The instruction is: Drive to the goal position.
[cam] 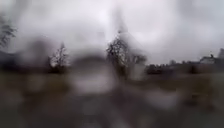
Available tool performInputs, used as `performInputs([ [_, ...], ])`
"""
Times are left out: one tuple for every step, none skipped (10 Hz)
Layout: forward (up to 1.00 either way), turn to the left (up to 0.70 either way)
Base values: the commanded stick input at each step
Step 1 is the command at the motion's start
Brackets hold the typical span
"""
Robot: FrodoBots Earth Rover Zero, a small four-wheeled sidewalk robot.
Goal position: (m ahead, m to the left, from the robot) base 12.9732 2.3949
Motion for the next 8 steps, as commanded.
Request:
performInputs([
  [0.85,0.0],
  [0.85,0.0],
  [0.85,0.0],
  [0.85,0.0],
  [0.85,0.22],
  [0.85,0.34],
  [0.85,0.34],
  [0.85,0.13],
])
